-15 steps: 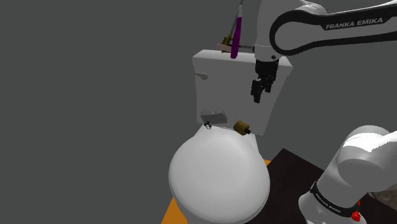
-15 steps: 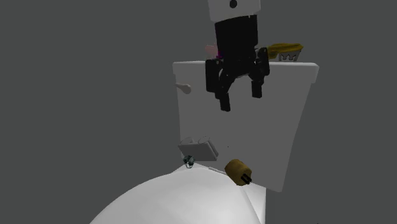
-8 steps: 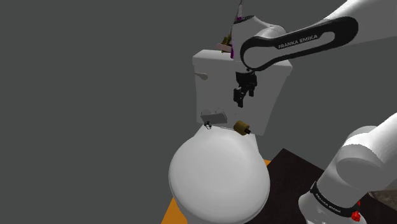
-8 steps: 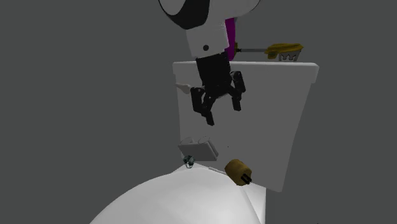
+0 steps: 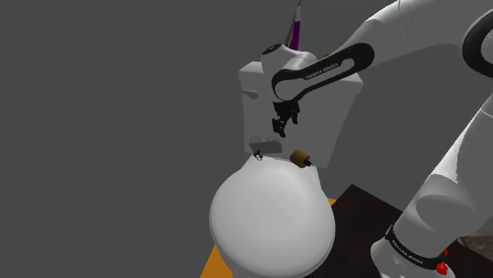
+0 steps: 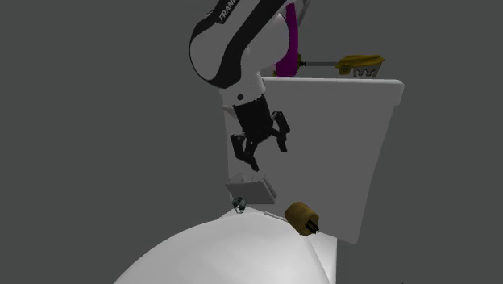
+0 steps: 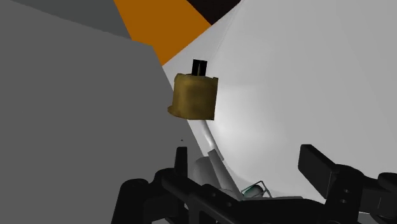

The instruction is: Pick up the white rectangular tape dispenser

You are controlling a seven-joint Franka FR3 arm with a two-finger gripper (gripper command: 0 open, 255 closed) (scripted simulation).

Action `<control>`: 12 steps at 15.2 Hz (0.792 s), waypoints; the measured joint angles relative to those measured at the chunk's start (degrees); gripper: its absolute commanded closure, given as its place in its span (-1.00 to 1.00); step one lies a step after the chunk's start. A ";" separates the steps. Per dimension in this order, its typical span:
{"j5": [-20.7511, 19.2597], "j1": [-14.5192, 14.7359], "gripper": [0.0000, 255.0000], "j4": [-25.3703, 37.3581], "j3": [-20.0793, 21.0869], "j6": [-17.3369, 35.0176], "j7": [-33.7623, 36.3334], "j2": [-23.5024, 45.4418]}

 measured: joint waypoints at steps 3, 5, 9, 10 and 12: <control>-3.19 -0.19 -1.00 5.42 -0.31 0.70 1.40 7.59; -5.05 0.08 -1.00 8.95 -0.52 0.52 2.40 12.05; -8.35 0.79 -1.00 18.23 -1.47 -0.90 3.33 21.75; -8.80 0.92 -1.00 19.33 -1.61 -0.83 3.57 23.18; -9.35 1.22 -1.00 20.02 -1.52 -0.48 4.25 24.57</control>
